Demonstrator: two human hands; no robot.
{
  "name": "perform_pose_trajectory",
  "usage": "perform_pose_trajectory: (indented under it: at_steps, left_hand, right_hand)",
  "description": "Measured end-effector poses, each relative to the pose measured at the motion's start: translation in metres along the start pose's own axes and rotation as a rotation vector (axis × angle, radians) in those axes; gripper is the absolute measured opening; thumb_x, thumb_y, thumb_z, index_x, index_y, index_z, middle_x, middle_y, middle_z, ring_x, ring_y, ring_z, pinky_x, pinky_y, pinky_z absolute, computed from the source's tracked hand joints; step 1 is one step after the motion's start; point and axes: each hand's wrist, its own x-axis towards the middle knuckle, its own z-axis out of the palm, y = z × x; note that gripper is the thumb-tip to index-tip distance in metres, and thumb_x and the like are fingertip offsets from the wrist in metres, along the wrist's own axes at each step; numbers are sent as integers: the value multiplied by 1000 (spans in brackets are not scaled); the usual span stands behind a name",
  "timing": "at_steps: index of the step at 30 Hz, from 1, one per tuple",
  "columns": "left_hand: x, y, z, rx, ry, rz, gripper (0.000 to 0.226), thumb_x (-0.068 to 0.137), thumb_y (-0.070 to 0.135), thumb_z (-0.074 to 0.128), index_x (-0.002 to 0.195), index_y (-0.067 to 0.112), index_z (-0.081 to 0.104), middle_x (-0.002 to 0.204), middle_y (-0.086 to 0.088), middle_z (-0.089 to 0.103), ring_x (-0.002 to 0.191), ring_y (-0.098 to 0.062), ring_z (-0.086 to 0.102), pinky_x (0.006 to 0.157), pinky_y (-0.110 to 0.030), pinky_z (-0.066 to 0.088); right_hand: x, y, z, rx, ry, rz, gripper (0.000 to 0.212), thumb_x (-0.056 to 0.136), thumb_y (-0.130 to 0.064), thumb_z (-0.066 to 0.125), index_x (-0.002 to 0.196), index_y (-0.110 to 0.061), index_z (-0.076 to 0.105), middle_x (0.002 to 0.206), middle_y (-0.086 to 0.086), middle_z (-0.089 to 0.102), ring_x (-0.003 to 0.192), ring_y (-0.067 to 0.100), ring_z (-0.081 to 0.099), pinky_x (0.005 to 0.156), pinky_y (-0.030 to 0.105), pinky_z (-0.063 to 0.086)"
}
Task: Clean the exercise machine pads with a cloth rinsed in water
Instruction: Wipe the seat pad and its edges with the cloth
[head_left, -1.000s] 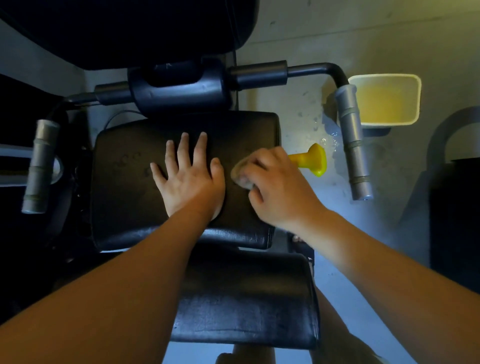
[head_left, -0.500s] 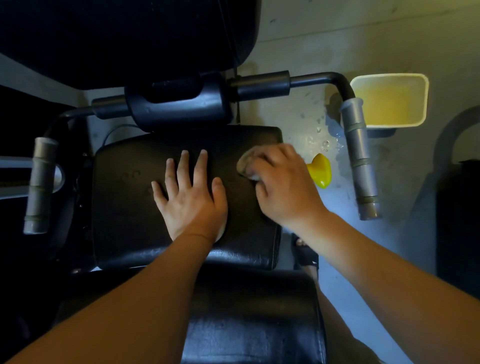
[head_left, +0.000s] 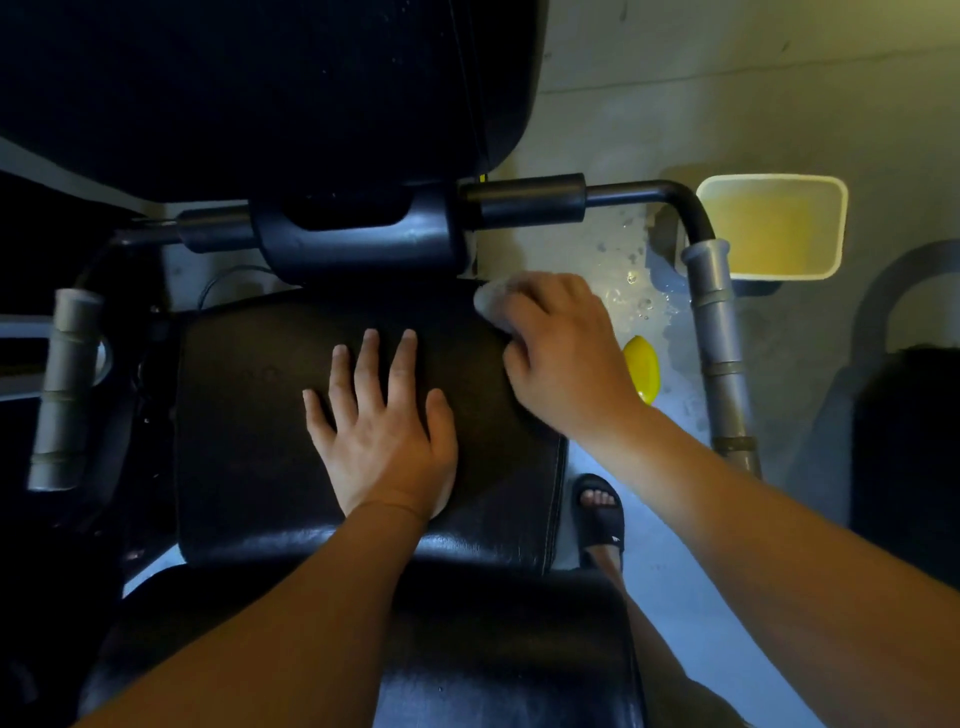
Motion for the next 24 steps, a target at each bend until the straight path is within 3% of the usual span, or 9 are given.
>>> perform_pose_trajectory:
  at_steps: [5,9,11,14,16,19,21,24]
  left_hand:
    - [0,-1,-1,5,7,1,65,97,54,28,159,40,15,168,2,17,156,-26,6,122,-60,10]
    - [1,0,0,21,8,0,65,96,54,28,159,39,16,167,2,18,156,-26,6,122,-60,11]
    - [1,0,0,28,13,-4,65,96,54,28,159,39,17,167,2,18,156,-26,7,122,-60,11]
    - [1,-1,1,32,15,-5,66,96,53,29,159,39,18,167,2,19,156,-26,7,122,-60,12]
    - [1,-1,0,31,25,-4,66,96,53,30,159,38,20,167,1,21,156,-26,9,122,-60,12]
    - [1,0,0,29,25,-1,66,96,52,31,159,37,21,166,1,22,156,-27,9,121,-60,13]
    - [1,0,0,26,21,3,66,96,53,31,159,37,22,167,1,22,156,-27,9,122,-60,13]
    - [1,-1,1,33,21,-2,66,95,52,32,159,36,22,167,0,22,156,-27,9,122,-60,12]
  right_hand:
    - [-26,2,-8,26,-81,-142,7,77,-15,60,84,-14,60,98,6,60,94,33,51,73,44,42]
    - [24,14,0,40,-39,101,14,85,-26,50,83,-15,57,93,6,55,90,30,48,75,45,43]
    - [49,8,5,89,-74,172,19,92,-28,43,84,-18,57,89,-1,53,91,24,49,78,38,43]
    - [70,-1,4,199,-278,89,15,99,-19,48,87,-18,56,84,-14,49,83,3,48,74,25,40]
    - [73,8,1,228,-309,103,16,99,-20,48,89,-19,59,90,-6,56,83,9,52,73,30,43]
    - [67,32,-6,235,-222,288,20,99,-20,45,87,-14,60,86,7,60,80,22,55,68,33,43]
    - [66,34,-8,237,-209,312,21,100,-18,45,86,-12,60,82,5,59,77,19,54,64,26,39]
    - [76,17,-3,268,-318,216,19,99,-16,47,90,-17,64,85,-7,60,76,7,52,63,24,37]
